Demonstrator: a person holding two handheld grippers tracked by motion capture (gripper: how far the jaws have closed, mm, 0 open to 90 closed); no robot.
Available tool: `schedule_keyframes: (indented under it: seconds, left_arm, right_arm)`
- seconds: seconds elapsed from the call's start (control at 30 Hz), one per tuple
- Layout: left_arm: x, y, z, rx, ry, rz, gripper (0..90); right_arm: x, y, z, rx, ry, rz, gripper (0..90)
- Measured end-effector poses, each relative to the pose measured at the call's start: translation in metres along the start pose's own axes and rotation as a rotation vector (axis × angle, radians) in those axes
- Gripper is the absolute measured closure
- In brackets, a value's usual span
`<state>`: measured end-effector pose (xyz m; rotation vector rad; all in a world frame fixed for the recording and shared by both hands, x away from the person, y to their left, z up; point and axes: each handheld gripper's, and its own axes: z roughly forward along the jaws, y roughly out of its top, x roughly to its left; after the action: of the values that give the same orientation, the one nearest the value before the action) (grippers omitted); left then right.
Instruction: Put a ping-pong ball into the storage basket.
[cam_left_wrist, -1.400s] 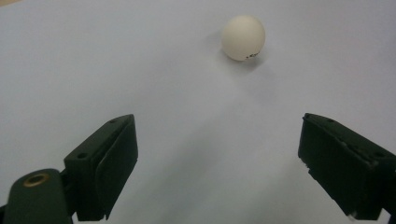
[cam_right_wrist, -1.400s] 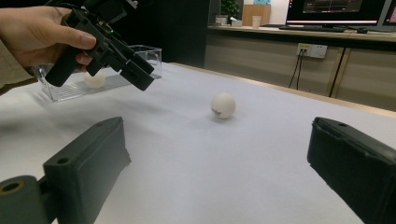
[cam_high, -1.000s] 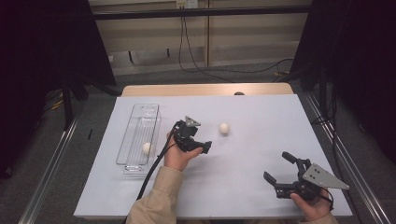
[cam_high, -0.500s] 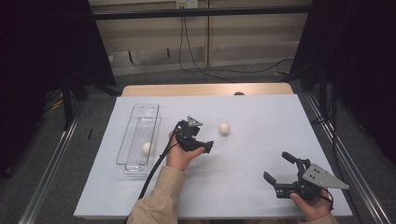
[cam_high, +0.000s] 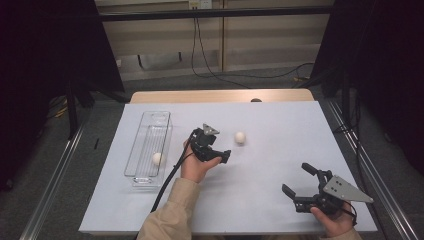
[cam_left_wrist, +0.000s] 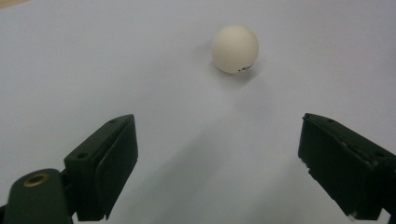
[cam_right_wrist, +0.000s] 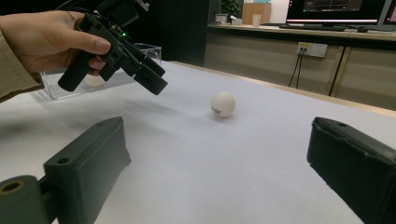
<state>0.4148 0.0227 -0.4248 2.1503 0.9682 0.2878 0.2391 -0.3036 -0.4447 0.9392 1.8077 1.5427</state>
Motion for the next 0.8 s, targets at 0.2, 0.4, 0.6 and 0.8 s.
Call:
schedule_keyframes:
  seconds: [0.2,0.4,0.6,0.8]
  left_arm:
    - [-0.001,0.001,0.004,0.003,0.001,0.010,12.1]
    - [-0.003,0.003,0.007,0.001,0.000,0.011,12.1]
    - [-0.005,0.006,0.010,-0.001,0.001,0.019,12.1]
    - [-0.006,0.008,0.014,-0.010,-0.002,0.009,12.1]
  right_arm:
    - [0.000,0.000,0.000,0.003,0.001,0.001,4.4]
    - [0.000,0.000,0.000,0.000,0.001,-0.001,4.4]
    - [0.000,0.000,0.000,0.000,-0.001,0.003,4.4]
    - [0.000,0.000,0.000,0.000,-0.001,0.002,4.4]
